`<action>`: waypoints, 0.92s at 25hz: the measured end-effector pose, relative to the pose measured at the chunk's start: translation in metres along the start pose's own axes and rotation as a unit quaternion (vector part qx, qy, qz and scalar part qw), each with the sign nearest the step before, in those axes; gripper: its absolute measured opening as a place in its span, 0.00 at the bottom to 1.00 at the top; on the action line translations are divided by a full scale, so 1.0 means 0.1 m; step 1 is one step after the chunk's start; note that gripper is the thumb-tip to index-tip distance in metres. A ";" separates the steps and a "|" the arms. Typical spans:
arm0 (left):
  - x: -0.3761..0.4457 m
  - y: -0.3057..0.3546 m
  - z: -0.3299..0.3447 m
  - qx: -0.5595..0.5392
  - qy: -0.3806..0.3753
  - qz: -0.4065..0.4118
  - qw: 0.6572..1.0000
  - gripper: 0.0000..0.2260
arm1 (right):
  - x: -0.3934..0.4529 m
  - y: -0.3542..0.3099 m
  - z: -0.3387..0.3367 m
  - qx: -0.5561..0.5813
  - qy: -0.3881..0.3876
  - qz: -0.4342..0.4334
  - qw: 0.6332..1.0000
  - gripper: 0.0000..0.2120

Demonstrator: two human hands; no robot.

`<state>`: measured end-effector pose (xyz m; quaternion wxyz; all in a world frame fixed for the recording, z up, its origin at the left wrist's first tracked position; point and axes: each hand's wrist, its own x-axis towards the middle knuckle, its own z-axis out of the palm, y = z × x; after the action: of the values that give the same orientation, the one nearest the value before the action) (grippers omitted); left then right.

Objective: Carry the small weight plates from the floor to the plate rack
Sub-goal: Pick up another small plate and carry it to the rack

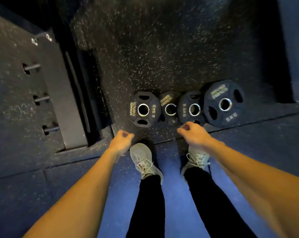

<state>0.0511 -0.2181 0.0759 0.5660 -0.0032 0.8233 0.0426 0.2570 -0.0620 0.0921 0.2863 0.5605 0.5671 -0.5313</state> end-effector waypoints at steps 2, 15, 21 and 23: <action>0.66 -0.10 0.06 -0.035 0.026 -0.006 0.999 0.14 | 0.64 -0.05 0.29 -0.005 -0.005 0.003 1.000 0.17; 2.60 -0.03 0.51 -0.312 -0.033 -0.025 0.949 0.21 | 2.55 -0.17 0.85 0.161 0.020 -0.007 0.987 0.19; 2.08 0.01 0.34 -0.345 -0.107 -0.041 0.932 0.13 | 2.14 -0.24 0.63 0.209 -0.048 0.055 0.975 0.21; 1.72 0.03 0.27 -0.340 -0.125 -0.040 0.931 0.11 | 1.79 -0.15 0.56 0.233 -0.065 0.075 0.967 0.18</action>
<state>0.0144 -0.2057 -0.0937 0.6306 -0.2234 0.6811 0.2976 0.1902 -0.0513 -0.0831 0.2232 0.6171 0.3636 -0.6612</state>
